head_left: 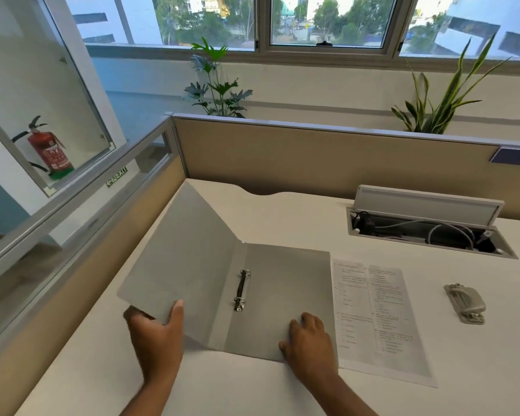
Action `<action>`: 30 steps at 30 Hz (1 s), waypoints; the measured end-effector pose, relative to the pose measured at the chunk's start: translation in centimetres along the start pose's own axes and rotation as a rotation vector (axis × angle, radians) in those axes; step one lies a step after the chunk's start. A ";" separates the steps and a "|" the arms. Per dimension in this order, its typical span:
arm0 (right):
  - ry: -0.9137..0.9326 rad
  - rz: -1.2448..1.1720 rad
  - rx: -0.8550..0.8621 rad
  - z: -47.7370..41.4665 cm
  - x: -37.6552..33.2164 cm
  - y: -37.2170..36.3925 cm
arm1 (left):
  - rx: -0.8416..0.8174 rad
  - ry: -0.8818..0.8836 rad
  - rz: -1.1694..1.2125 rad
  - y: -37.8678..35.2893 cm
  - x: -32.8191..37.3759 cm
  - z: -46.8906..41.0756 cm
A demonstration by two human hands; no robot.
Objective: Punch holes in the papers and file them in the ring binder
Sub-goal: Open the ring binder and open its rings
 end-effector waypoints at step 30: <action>0.316 -0.353 -0.076 -5.3 -6.2 0.9 | -0.679 -0.661 -0.735 -11.4 -4.3 -1.5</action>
Point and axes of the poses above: each hand's wrist, its own z-axis away from the middle knuckle, its own y-axis out of the back of the hand, x = y × z, the point moved 3 cm from there along -z, towards the middle knuckle, and after that the axes turned 3 degrees about z, right-handed, at the moved point
